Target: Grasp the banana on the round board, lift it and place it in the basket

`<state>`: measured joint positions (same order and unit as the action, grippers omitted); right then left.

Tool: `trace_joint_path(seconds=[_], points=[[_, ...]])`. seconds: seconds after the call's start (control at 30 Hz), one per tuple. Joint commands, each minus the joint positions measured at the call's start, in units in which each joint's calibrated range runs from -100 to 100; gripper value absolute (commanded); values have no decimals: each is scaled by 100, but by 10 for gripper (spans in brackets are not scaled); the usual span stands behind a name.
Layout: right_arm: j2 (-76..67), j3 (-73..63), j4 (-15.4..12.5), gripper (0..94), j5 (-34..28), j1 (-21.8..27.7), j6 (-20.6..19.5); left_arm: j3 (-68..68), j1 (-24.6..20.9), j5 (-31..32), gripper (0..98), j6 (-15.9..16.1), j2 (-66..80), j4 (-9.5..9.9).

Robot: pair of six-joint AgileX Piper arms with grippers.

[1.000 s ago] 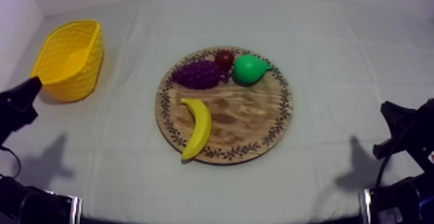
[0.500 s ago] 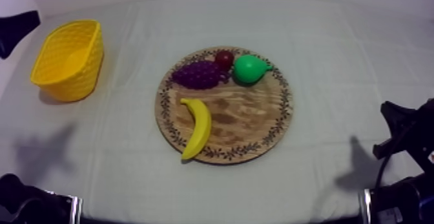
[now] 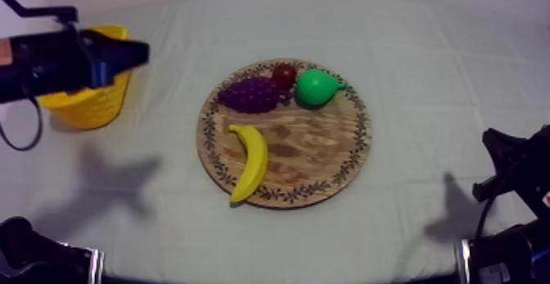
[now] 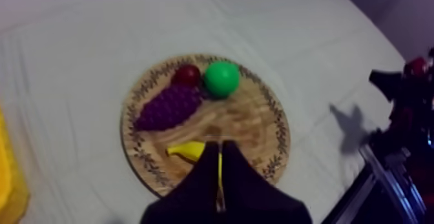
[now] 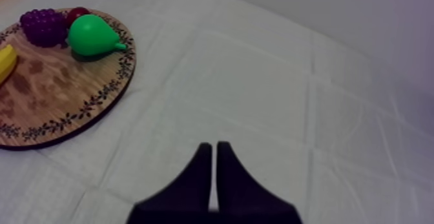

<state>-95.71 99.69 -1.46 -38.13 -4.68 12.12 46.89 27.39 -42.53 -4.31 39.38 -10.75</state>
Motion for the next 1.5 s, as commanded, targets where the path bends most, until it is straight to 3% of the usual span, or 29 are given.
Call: trace_joint_path(seconds=[0.0, 0.3, 0.4, 0.53, 0.73, 1.2, 1.27, 1.4, 1.47], points=[[-4, -3, -3, 5, -2, 1, 1, 92, 118, 24, 2, -29, -228, -12], [-4, -3, -3, 5, -2, 1, 1, 825, 385, 356, 4, -370, -899, -108], [-4, -3, -3, 5, -2, 1, 1, 864, 617, 408, 5, -813, -1048, -44], [-4, -3, -3, 5, -2, 1, 1, 666, 981, 242, 5, -1644, -1197, 233], [-4, -3, -3, 5, -2, 1, 1, 532, 1165, -54, 6, -2239, -1559, 373], [-4, -3, -3, 5, -2, 1, -3, 91, 1168, -302, 42, -2161, -2288, 436], [-4, -3, -3, 5, -2, 1, -3, 96, 1143, -345, 114, -2196, -2297, 453], [-4, -3, -3, 5, -2, 1, -3, 93, 1120, -456, 501, -2287, -2281, 619], [-4, -3, -3, 5, -2, 1, -3, 85, 1110, -488, 570, -2293, -2266, 691]])
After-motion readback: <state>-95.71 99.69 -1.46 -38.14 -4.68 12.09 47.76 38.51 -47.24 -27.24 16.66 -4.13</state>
